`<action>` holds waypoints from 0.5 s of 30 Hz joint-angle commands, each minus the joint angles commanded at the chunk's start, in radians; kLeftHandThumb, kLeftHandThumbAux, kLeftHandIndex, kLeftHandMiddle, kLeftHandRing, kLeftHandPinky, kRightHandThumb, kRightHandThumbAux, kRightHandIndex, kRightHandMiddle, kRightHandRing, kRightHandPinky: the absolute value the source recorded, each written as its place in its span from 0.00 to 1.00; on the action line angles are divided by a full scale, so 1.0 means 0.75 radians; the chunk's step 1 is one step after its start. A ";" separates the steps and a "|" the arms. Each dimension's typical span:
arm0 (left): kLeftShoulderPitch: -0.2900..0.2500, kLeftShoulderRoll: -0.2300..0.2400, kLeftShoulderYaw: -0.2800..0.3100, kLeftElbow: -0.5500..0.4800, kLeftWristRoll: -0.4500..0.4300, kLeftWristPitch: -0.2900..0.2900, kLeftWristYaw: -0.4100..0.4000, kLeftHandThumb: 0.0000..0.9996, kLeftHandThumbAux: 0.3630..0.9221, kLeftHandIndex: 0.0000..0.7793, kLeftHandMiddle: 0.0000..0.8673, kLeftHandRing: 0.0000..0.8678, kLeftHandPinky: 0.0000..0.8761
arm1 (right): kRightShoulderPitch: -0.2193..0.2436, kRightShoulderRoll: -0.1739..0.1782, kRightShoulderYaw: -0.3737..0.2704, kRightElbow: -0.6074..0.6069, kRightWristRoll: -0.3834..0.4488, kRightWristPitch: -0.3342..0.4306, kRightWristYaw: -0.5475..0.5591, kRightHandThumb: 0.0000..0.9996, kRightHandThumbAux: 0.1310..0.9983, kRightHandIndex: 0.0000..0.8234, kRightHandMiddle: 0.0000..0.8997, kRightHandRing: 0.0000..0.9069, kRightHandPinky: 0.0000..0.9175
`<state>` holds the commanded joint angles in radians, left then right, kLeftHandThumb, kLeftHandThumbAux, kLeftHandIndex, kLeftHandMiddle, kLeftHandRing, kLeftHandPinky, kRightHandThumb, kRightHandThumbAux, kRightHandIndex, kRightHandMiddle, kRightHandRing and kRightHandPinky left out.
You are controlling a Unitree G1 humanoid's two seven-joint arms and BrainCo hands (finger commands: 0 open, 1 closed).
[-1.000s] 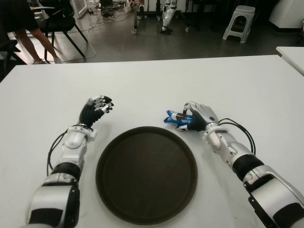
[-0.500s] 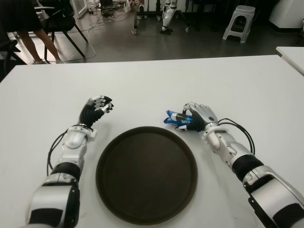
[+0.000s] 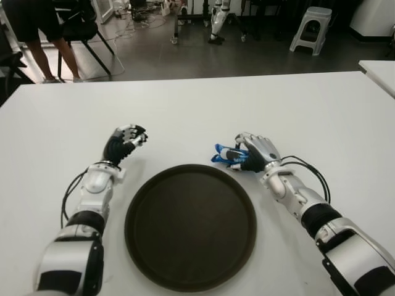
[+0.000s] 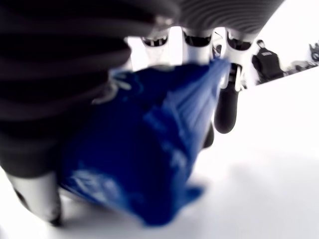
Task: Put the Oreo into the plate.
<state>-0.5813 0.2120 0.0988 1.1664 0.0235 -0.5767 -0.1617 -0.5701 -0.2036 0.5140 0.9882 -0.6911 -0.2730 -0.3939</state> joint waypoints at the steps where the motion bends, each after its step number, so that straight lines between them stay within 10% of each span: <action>1: 0.000 0.000 0.000 0.000 0.000 0.000 0.000 0.70 0.63 0.52 0.54 0.47 0.42 | 0.000 0.001 -0.002 0.001 0.001 0.000 -0.004 0.13 0.79 0.71 0.82 0.82 0.80; 15: 0.003 0.000 -0.001 -0.005 0.002 0.004 0.007 0.69 0.63 0.52 0.54 0.48 0.43 | 0.010 0.025 -0.083 -0.013 0.061 0.010 -0.070 0.20 0.80 0.72 0.82 0.83 0.82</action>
<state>-0.5791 0.2120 0.0978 1.1626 0.0250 -0.5736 -0.1568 -0.5626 -0.1847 0.4518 0.9786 -0.6455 -0.2657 -0.4462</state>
